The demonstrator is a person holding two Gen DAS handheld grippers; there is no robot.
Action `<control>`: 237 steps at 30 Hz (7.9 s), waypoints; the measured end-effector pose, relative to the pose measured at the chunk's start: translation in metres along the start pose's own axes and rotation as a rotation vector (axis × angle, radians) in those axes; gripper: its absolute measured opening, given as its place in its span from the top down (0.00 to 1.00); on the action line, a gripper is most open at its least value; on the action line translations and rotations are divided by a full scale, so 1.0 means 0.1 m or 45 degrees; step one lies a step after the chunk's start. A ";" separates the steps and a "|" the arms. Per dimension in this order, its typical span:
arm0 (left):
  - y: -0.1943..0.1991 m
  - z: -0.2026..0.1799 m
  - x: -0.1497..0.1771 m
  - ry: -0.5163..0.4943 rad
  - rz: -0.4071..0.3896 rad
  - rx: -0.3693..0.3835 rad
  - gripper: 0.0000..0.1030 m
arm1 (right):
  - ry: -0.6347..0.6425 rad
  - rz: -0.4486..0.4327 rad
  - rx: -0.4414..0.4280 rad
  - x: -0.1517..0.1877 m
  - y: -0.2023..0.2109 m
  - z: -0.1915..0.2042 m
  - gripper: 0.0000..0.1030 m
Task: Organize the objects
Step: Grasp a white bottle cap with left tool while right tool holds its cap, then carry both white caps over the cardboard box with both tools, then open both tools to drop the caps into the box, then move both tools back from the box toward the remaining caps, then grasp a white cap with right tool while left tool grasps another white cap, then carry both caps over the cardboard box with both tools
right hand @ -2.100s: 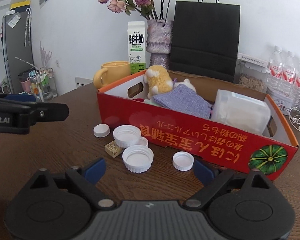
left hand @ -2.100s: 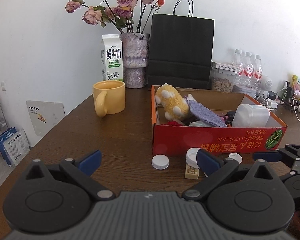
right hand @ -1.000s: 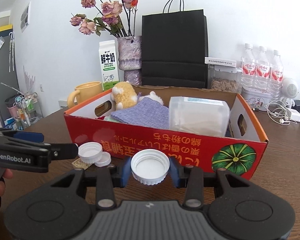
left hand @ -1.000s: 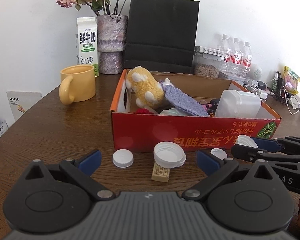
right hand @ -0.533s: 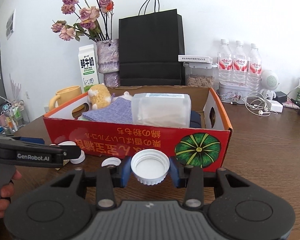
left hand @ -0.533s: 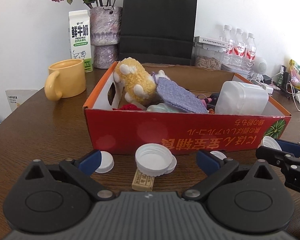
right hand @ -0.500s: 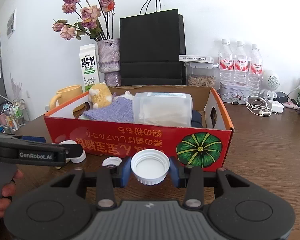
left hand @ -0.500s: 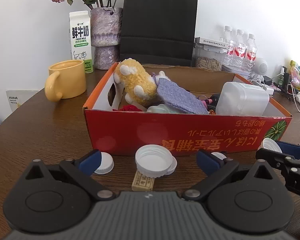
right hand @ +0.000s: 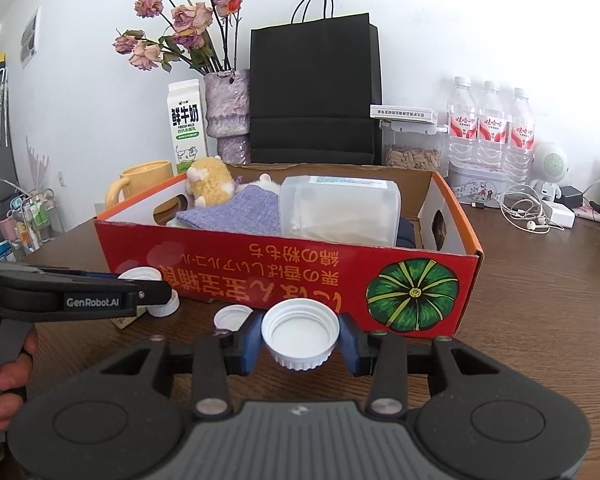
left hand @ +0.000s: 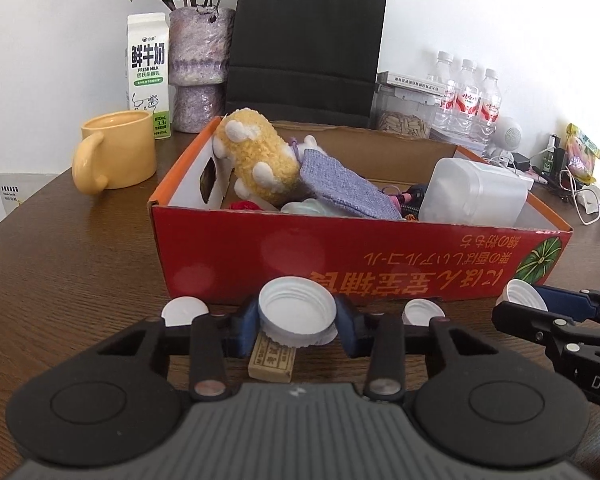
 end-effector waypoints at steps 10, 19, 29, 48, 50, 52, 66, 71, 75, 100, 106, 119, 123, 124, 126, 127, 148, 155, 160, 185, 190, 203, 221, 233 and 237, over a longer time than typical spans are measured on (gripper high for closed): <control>0.26 0.14 -0.04 0.046 -0.140 -0.044 0.60 | 0.026 -0.031 0.005 -0.02 0.03 0.03 0.62; 0.49 0.16 -0.19 0.055 -0.229 -0.030 0.60 | 0.049 -0.094 -0.035 -0.17 0.10 0.20 0.62; 0.53 0.12 -0.57 0.084 -0.301 -0.003 0.60 | 0.093 -0.165 -0.056 -0.51 0.05 0.37 0.62; -0.03 -0.08 -1.21 0.178 -0.309 0.004 0.60 | 0.033 -0.268 0.030 -1.26 -0.47 -0.05 0.62; -0.12 -0.10 -1.25 0.183 -0.295 0.002 0.60 | 0.023 -0.247 0.039 -1.28 -0.55 -0.14 0.62; -0.21 -0.13 -1.29 0.170 -0.280 -0.008 0.60 | 0.018 -0.217 0.046 -1.31 -0.62 -0.21 0.62; -0.58 -0.18 -1.28 0.096 -0.198 -0.038 0.58 | 0.043 -0.106 0.060 -1.31 -0.91 -0.37 0.62; -0.49 -0.10 -1.29 0.109 -0.257 -0.081 0.08 | 0.046 -0.113 0.109 -1.30 -0.86 -0.38 0.20; -0.42 -0.02 -1.31 0.147 -0.295 -0.090 0.00 | 0.036 -0.147 0.124 -1.31 -0.81 -0.42 0.00; -0.01 0.12 -1.17 0.158 -0.308 -0.075 0.00 | 0.051 -0.198 0.122 -1.23 -0.43 -0.23 0.00; 0.20 0.23 -1.05 0.170 -0.300 -0.078 0.00 | 0.053 -0.213 0.113 -1.15 -0.22 -0.09 0.00; 0.54 0.52 -0.67 0.103 -0.232 -0.124 0.00 | 0.085 -0.174 0.075 -0.76 0.22 0.24 0.00; 0.57 0.62 -0.48 0.072 -0.166 -0.129 0.00 | 0.099 -0.116 0.048 -0.56 0.28 0.33 0.00; 0.58 0.63 -0.43 0.062 -0.150 -0.127 0.00 | 0.099 -0.096 0.038 -0.50 0.29 0.36 0.00; 0.60 0.66 -0.32 0.033 -0.117 -0.122 0.00 | 0.098 -0.064 0.021 -0.40 0.30 0.40 0.00; 0.61 0.67 -0.27 0.022 -0.102 -0.121 0.00 | 0.097 -0.045 0.011 -0.34 0.31 0.42 0.00; 0.53 0.74 0.19 -0.027 0.079 -0.102 0.00 | 0.066 0.217 -0.029 0.11 -0.08 0.43 0.00; 0.50 0.78 0.20 -0.006 0.093 -0.113 0.00 | 0.063 0.223 -0.044 0.02 -0.35 0.40 0.28; 0.49 0.77 0.21 -0.005 0.094 -0.107 0.00 | 0.035 0.221 -0.036 -0.04 -0.55 0.37 0.46; -0.03 0.74 -0.03 0.000 0.061 -0.200 0.07 | 0.073 0.073 -0.050 -0.10 -0.33 0.30 0.74; -0.18 0.62 -0.03 -0.028 0.096 -0.160 0.38 | 0.064 0.043 -0.047 -0.11 -0.24 0.21 0.74; -0.19 0.69 -0.01 0.035 0.063 -0.096 0.72 | 0.038 0.048 -0.056 -0.06 -0.25 0.16 0.74; -0.02 0.72 -0.06 0.076 -0.013 -0.028 0.72 | -0.035 0.057 -0.112 -0.06 -0.28 0.11 0.73; 0.09 0.70 -0.09 0.081 -0.083 -0.019 0.72 | 0.009 0.005 -0.139 -0.09 -0.20 0.19 0.73; 0.17 0.71 -0.12 0.098 -0.135 -0.016 0.72 | 0.047 -0.032 -0.138 -0.13 -0.13 0.26 0.73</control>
Point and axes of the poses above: each gripper's, at about its wrist camera, not at the fingertips, and y roughly against the way its jaws point, z to its left, x to its underside, the point moved 6 cm from there along -y, roughly the way its jaws point, and after that the axes turned 12 degrees about -x, right-handed, at the moved point
